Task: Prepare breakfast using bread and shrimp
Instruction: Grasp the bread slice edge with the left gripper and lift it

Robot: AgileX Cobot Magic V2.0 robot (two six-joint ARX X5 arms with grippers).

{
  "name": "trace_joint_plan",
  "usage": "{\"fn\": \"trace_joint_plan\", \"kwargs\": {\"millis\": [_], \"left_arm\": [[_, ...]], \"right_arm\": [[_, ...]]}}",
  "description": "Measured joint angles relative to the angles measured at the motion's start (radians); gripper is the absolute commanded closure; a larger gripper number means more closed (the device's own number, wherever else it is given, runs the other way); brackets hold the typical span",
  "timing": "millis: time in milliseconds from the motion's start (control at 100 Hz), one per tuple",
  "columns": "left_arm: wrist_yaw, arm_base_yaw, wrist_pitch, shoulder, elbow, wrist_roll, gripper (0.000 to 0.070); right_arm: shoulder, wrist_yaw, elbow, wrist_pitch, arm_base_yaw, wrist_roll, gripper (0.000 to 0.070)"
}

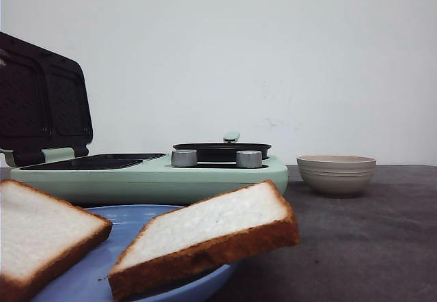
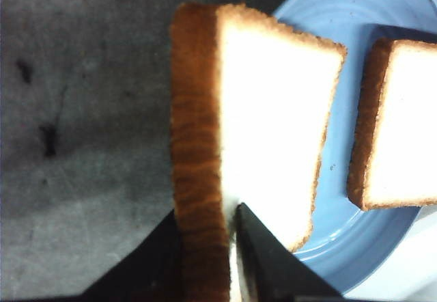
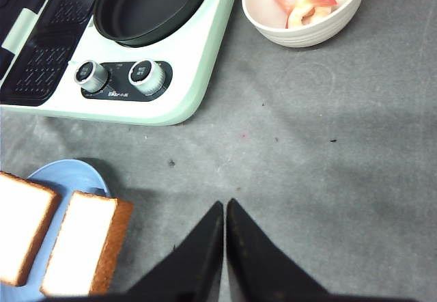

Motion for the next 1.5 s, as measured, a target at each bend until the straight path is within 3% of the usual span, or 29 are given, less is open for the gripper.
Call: {"fn": "trace_joint_plan", "kwargs": {"millis": [520,1100,1500], "left_arm": [[-0.003,-0.001,0.017,-0.177,0.000,0.018,0.0696],[-0.013,-0.001,0.315,-0.306,0.000,0.018,0.0696],[-0.188,-0.001,0.571,-0.306,0.000,0.032,0.0696]], "right_arm": [[0.000,0.000,0.000,0.000,0.000,0.000,0.0700],[0.000,0.000,0.000,-0.001,0.000,0.000,0.0700],[0.000,0.000,0.000,-0.002,0.000,0.000,0.0700]]}}
